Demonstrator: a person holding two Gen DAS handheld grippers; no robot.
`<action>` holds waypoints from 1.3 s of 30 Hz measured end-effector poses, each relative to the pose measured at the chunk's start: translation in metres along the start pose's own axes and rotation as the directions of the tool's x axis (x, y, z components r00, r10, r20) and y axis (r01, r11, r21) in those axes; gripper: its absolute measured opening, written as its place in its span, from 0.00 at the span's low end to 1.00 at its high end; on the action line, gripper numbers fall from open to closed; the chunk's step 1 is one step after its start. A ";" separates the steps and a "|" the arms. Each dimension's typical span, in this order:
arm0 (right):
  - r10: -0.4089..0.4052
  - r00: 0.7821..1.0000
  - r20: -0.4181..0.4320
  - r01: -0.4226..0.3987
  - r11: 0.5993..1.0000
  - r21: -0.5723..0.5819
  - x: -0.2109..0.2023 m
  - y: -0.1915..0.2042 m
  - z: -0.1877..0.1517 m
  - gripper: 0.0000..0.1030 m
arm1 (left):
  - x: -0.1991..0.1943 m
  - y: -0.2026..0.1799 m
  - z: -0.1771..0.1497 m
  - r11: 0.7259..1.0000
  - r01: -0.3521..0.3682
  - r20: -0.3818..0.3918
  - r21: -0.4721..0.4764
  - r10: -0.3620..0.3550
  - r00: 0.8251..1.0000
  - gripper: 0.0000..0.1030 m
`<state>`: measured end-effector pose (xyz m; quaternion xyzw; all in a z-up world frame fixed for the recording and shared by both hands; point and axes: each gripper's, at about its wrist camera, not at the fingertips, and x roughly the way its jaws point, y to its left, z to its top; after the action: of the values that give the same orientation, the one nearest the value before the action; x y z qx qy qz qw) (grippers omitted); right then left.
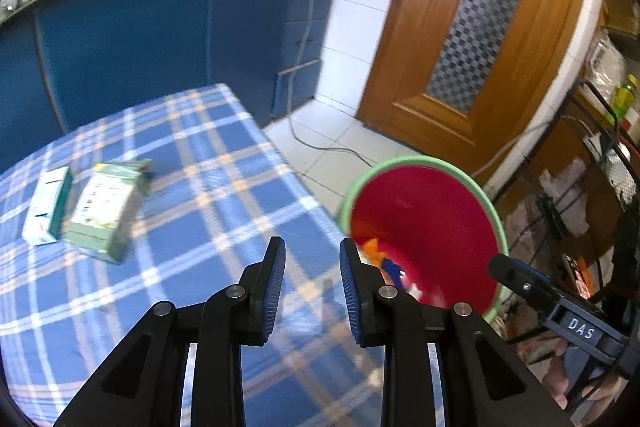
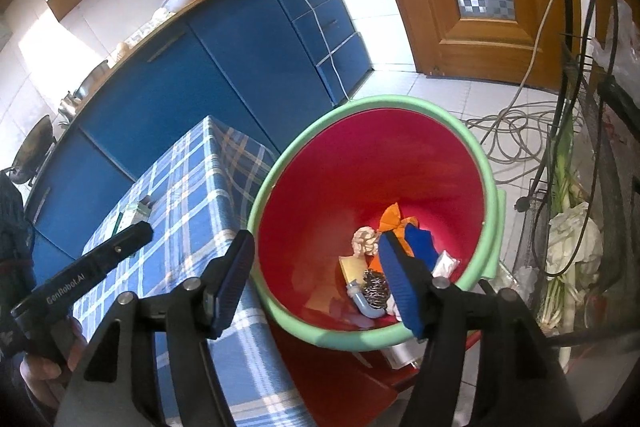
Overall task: Collect trash
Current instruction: 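Move both open tools back over the boxes on the table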
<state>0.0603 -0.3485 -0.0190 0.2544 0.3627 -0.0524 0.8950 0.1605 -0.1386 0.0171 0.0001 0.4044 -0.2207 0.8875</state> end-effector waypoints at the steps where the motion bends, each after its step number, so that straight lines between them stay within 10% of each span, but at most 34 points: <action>1: 0.002 1.000 0.000 -0.002 1.000 0.000 0.000 0.003 0.000 0.65 | -0.003 0.006 0.001 1.000 -0.010 0.005 -0.006 0.010 1.000 0.28; 17: 0.036 0.999 -0.015 -0.036 0.997 -0.061 0.011 0.051 -0.002 0.69 | -0.029 0.105 0.009 0.977 -0.161 0.031 -0.137 0.167 0.985 0.29; 39: 0.041 0.997 -0.066 -0.052 0.985 -0.167 0.040 0.117 -0.008 0.71 | 0.001 0.226 0.020 0.932 -0.290 -0.058 -0.219 0.284 0.957 0.55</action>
<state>0.1171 -0.2398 -0.0021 0.1880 0.3872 0.0073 0.9026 0.2643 0.0612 -0.0103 -0.0386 0.4337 -0.0415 0.8993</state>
